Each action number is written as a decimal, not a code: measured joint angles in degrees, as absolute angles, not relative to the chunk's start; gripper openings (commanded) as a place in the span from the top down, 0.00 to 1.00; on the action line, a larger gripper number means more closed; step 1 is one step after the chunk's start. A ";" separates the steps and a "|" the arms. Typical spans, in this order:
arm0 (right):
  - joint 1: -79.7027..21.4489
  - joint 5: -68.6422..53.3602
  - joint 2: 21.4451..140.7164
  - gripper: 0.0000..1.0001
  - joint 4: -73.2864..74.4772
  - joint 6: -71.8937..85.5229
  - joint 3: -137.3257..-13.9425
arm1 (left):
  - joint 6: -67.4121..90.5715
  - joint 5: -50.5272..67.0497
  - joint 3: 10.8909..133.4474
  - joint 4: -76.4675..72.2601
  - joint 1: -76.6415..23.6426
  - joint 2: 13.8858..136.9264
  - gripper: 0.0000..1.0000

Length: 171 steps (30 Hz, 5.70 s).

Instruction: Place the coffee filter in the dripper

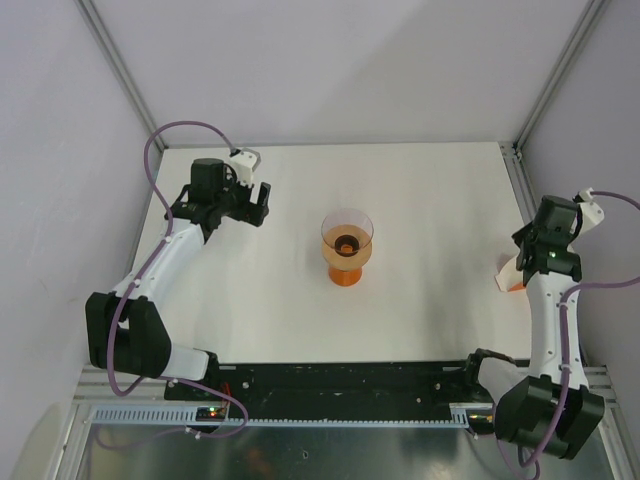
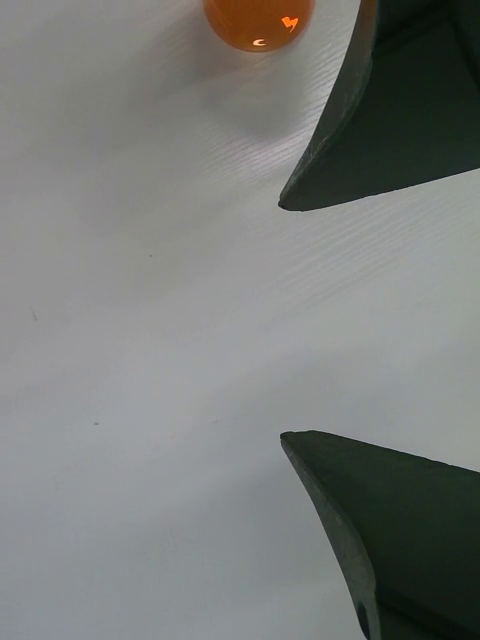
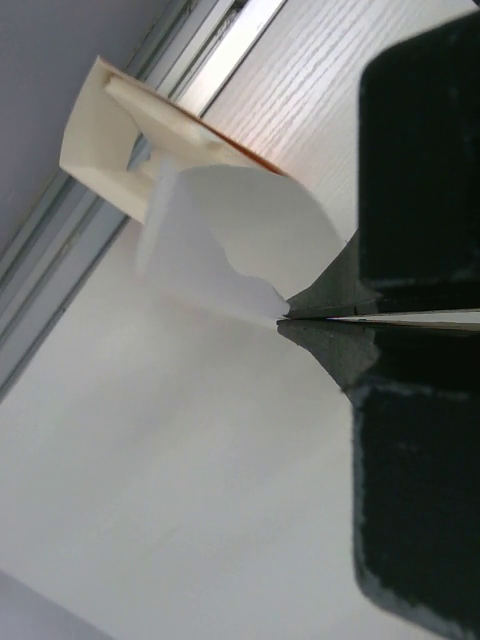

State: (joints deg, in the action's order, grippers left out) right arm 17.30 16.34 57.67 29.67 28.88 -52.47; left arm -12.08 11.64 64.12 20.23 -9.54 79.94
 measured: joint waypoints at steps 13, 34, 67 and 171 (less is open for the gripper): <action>3.40 14.66 54.68 1.00 29.63 29.45 -56.01 | -12.32 11.92 64.05 20.29 -9.54 79.77 0.05; -12.60 10.44 53.98 1.00 30.61 40.86 -66.02 | -17.19 8.91 79.15 27.86 -26.72 71.88 0.08; -28.38 11.64 51.92 1.00 24.88 56.16 -66.04 | -33.71 -10.41 98.91 24.58 -63.72 90.59 0.35; -33.21 11.77 75.44 1.00 46.81 36.84 -95.39 | -11.84 -4.71 96.12 37.74 -53.12 77.84 0.06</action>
State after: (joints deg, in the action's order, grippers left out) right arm -33.21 11.77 75.44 46.81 36.84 -95.39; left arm -11.84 -4.71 96.12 37.74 -53.12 77.84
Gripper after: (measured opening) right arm 0.009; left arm 0.938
